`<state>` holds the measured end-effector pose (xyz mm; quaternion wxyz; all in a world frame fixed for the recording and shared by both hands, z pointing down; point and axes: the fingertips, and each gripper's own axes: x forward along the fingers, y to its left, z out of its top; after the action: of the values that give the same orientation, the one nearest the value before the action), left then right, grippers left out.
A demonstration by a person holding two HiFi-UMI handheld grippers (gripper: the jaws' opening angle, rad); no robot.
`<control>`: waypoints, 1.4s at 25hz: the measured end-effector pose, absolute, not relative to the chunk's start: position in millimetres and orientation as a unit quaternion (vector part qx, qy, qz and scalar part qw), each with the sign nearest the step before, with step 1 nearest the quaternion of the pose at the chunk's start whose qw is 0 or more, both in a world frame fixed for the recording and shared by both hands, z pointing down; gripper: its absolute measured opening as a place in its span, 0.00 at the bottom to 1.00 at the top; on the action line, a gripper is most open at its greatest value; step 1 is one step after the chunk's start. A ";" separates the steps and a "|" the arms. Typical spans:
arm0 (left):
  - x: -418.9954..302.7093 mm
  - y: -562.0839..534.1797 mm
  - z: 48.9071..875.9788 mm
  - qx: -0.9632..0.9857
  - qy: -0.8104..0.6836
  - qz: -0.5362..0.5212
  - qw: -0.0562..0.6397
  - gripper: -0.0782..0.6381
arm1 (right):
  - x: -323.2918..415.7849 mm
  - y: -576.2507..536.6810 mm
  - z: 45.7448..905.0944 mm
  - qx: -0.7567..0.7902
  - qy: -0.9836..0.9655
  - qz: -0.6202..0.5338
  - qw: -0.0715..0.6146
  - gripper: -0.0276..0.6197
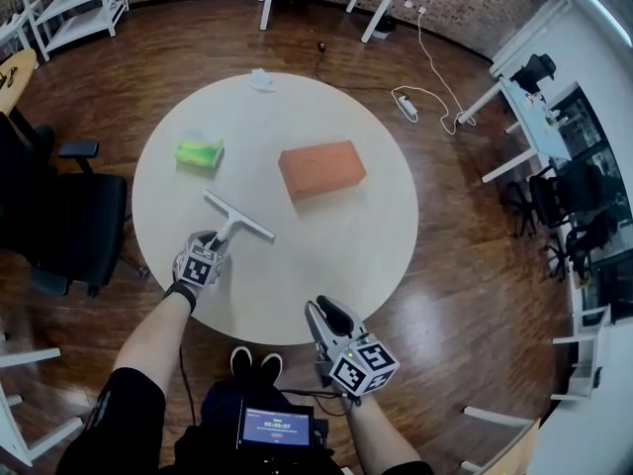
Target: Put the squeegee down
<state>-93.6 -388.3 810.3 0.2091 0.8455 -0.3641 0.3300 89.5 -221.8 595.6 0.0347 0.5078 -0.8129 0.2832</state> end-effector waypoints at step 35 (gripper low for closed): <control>-155.7 -176.3 641.1 0.878 -0.400 0.194 0.178 0.33 | 94.5 -165.8 539.6 0.487 -0.843 0.226 0.024 0.23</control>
<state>-155.7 -176.3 641.1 0.1779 0.8777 -0.4005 0.1938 94.5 -165.8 539.6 0.0241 0.4871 -0.8434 0.2255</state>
